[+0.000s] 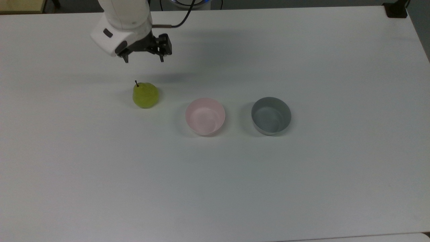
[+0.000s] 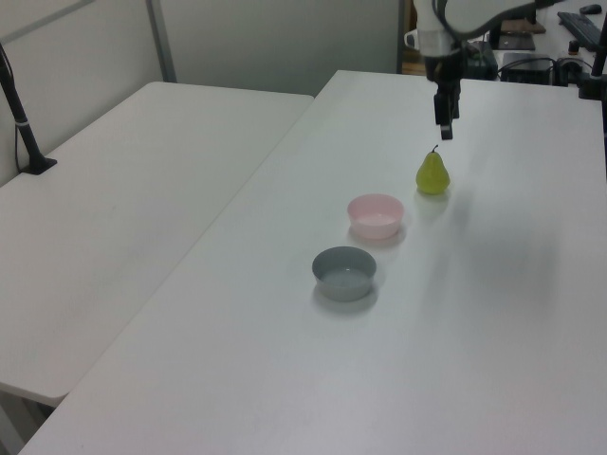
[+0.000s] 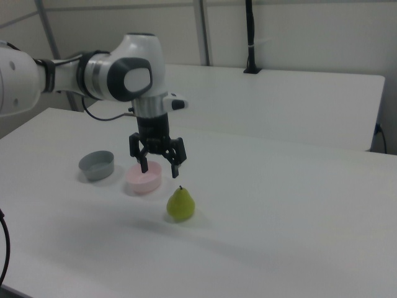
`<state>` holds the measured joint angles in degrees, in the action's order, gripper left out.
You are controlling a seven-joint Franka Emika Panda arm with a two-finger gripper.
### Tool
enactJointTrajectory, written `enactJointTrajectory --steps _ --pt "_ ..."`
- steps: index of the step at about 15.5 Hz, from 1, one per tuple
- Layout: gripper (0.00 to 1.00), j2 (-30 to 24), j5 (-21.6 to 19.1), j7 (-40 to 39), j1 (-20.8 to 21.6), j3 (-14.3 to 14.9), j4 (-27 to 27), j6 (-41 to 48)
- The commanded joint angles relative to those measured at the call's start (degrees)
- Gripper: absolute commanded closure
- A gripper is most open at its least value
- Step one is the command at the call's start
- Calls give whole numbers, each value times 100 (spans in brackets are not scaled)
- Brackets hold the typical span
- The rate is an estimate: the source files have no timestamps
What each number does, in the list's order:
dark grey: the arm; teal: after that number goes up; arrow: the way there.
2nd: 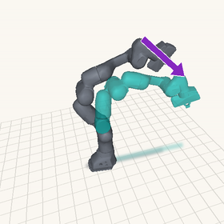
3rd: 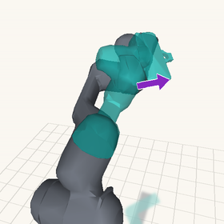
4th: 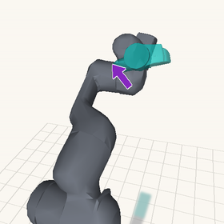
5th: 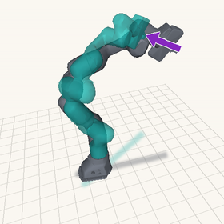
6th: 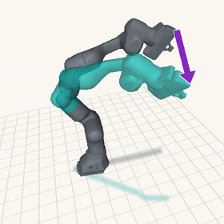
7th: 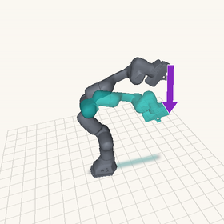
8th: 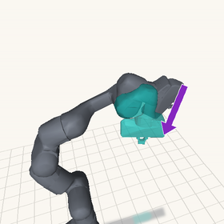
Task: Place the pear in the bowl
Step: 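Move the open gripper over the yellow-green pear and lower it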
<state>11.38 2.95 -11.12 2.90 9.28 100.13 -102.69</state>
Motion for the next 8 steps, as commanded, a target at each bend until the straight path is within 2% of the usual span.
enactJointTrajectory --steps 1,8 --pt "0 92 56 -250 158 250 332 -576" --pt "0 857 293 -233 167 259 341 -1077"
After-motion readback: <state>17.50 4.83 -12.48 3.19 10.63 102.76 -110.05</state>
